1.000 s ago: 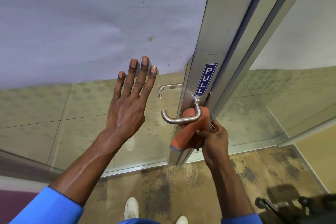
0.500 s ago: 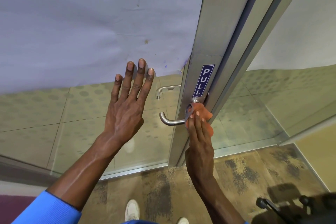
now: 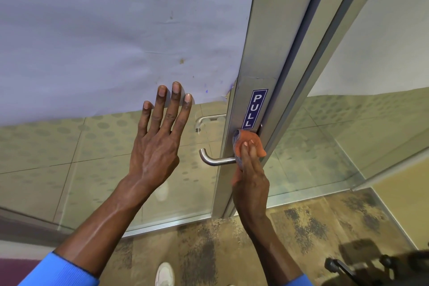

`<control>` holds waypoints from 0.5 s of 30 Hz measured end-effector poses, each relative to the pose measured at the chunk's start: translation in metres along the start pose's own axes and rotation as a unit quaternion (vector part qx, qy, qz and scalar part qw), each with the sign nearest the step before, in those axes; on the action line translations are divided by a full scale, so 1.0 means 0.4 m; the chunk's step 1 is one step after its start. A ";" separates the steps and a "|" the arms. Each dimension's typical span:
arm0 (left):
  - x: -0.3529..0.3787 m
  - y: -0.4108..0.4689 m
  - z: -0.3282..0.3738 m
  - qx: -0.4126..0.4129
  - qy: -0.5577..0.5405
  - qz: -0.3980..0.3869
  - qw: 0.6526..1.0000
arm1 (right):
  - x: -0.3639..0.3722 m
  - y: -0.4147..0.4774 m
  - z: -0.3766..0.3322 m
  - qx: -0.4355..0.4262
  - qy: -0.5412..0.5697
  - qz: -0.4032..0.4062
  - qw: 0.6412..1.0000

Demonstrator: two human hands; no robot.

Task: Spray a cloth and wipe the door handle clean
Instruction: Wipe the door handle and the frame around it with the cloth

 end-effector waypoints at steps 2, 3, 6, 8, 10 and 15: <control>-0.001 0.000 0.001 -0.002 0.005 0.001 1.000 | -0.005 -0.006 0.014 0.048 0.053 -0.015 0.997; -0.001 0.000 0.001 -0.002 0.004 0.001 1.000 | -0.009 -0.003 0.029 0.071 0.049 -0.016 0.996; -0.002 0.001 0.001 -0.001 0.000 0.000 1.000 | -0.025 0.014 0.078 0.172 0.070 -0.055 0.981; -0.002 0.002 -0.002 0.000 0.000 0.000 1.000 | -0.050 0.016 0.079 0.218 0.137 -0.025 0.966; -0.003 0.002 -0.003 -0.001 -0.001 0.000 1.000 | -0.089 0.020 0.056 0.206 0.167 0.038 0.964; -0.005 0.002 0.003 -0.004 -0.005 -0.005 1.000 | -0.203 0.099 -0.082 -0.083 0.046 0.219 0.971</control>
Point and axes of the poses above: each hand's wrist, its own y-axis towards the middle knuckle, its own x-axis out of the palm, z = x × y, the point moved 3 cm from there along y, towards the middle knuckle, and after that the axes turned 11 degrees about -y, right-handed, at the moved point
